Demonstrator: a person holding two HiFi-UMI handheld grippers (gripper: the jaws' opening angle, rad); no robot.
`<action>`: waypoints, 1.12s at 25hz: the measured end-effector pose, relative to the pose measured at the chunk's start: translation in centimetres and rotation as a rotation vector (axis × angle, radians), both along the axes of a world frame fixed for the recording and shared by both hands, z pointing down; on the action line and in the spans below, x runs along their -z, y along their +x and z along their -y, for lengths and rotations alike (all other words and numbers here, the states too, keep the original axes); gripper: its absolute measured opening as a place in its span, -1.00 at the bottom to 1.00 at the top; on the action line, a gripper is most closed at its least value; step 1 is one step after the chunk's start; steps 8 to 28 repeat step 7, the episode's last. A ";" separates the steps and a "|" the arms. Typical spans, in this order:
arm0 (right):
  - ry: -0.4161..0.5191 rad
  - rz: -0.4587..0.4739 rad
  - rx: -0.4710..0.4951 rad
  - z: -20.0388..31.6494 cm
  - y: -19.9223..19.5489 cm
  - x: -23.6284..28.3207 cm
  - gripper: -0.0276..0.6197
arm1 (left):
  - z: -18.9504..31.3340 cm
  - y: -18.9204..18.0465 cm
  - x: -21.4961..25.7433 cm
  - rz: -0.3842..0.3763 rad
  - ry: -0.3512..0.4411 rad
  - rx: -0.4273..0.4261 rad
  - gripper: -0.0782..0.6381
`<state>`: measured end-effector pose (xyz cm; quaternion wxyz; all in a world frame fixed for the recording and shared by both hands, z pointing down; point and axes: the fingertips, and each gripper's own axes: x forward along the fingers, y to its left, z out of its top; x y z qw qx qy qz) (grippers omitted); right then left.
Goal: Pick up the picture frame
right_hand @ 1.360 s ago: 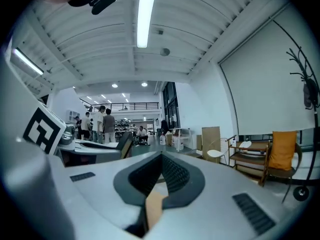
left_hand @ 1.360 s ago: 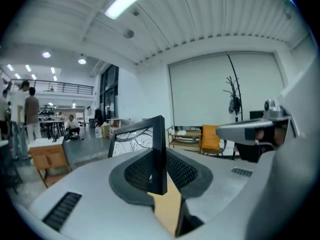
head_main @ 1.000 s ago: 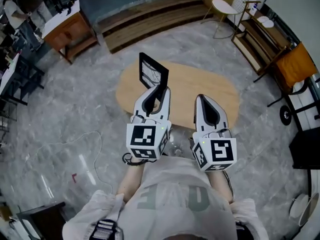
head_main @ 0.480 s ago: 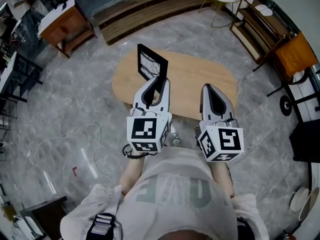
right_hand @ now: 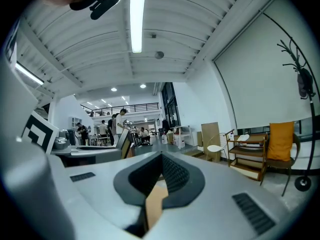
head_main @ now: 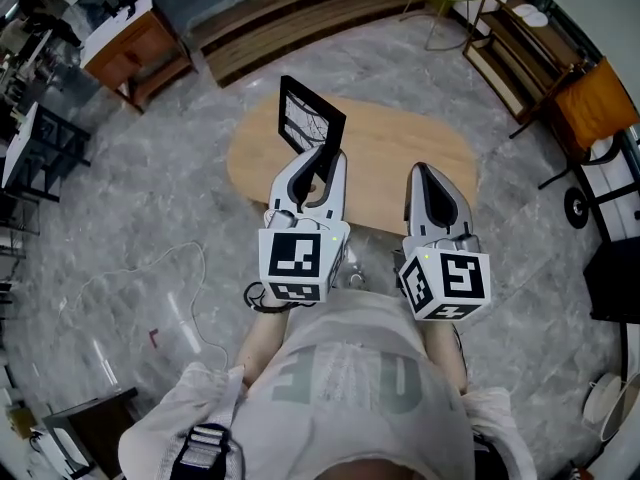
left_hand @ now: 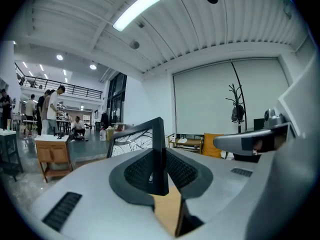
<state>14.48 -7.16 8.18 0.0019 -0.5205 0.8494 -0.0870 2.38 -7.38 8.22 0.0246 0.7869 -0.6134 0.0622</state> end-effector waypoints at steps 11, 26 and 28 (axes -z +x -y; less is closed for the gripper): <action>-0.004 -0.001 0.008 -0.3 0.6 0.0 -0.90 | -0.3 0.8 1.0 0.017 0.023 -0.004 -0.54; -0.004 -0.001 0.008 -0.3 0.6 0.0 -0.90 | -0.3 0.8 1.0 0.017 0.023 -0.004 -0.54; -0.004 -0.001 0.008 -0.3 0.6 0.0 -0.90 | -0.3 0.8 1.0 0.017 0.023 -0.004 -0.54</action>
